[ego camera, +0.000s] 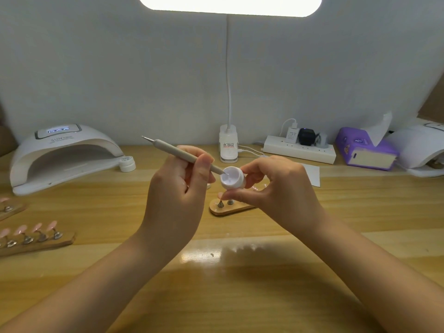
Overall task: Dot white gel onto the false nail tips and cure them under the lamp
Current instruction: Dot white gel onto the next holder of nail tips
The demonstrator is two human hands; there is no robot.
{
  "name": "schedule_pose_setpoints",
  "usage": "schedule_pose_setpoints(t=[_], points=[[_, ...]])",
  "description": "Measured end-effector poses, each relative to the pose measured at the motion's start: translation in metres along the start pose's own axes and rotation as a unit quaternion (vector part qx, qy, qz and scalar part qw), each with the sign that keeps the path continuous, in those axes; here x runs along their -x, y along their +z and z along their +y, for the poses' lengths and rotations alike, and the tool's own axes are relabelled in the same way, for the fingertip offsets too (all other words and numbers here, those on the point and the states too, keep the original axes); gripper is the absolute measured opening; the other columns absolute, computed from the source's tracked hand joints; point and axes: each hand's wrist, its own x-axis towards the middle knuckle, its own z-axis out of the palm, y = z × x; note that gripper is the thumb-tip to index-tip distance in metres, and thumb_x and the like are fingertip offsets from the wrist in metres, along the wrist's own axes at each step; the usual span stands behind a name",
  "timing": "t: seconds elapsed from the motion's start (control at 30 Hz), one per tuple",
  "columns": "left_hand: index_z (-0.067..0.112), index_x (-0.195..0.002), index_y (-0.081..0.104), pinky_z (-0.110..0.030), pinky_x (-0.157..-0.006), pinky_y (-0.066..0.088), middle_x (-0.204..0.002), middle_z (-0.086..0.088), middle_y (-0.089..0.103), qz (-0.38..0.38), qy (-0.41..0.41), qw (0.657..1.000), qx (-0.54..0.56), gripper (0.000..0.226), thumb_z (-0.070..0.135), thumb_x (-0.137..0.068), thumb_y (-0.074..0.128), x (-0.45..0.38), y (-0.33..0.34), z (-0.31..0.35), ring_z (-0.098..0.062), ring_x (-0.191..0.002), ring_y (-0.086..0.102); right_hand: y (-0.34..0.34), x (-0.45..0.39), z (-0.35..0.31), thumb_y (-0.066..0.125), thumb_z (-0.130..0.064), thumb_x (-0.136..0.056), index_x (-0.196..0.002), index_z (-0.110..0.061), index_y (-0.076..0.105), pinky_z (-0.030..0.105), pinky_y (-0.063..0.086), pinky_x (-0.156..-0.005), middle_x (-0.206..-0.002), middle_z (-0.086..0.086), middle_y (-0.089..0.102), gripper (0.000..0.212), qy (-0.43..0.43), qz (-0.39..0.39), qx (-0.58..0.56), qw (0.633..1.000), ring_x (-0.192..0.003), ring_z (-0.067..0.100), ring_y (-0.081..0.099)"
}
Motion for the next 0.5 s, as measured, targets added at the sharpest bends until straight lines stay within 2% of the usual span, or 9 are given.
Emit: schedule_pose_setpoints(t=[0.13,0.3,0.5], points=[[0.023,-0.090,0.061,-0.016,-0.061,0.049,-0.072,0.010,0.066,0.017,-0.075,0.995,0.056,0.021,0.036,-0.097,0.046,-0.0026,0.0004,0.0007,-0.006,-0.070,0.063,0.0008,-0.0001,0.0005,0.062,-0.062,-0.064,-0.089,-0.013,0.072,0.031,0.054,-0.059,-0.080,-0.001,0.071,0.056,0.006,0.007,-0.006,1.000,-0.067,0.011,0.061],[0.015,-0.090,0.064,-0.013,-0.056,0.048,-0.064,0.009,0.064,0.030,-0.187,0.971,0.145,0.025,0.032,-0.099,0.048,-0.0053,0.0011,-0.0047,0.000,-0.060,0.059,0.0017,-0.0003,0.0007,0.065,-0.061,-0.063,-0.089,-0.014,0.071,0.031,0.054,-0.059,-0.080,-0.004,0.070,0.055,0.016,0.014,-0.014,1.000,-0.067,0.009,0.061],[0.018,-0.085,0.067,-0.027,-0.061,0.048,-0.062,0.006,0.064,0.035,-0.269,0.942,0.197,0.029,0.034,-0.099,0.048,-0.0080,0.0014,-0.0082,-0.006,-0.060,0.057,0.0008,-0.0008,0.0026,0.066,-0.062,-0.063,-0.088,-0.014,0.071,0.028,0.052,-0.060,-0.077,-0.007,0.069,0.053,0.017,0.025,-0.017,0.999,-0.065,0.007,0.060]])
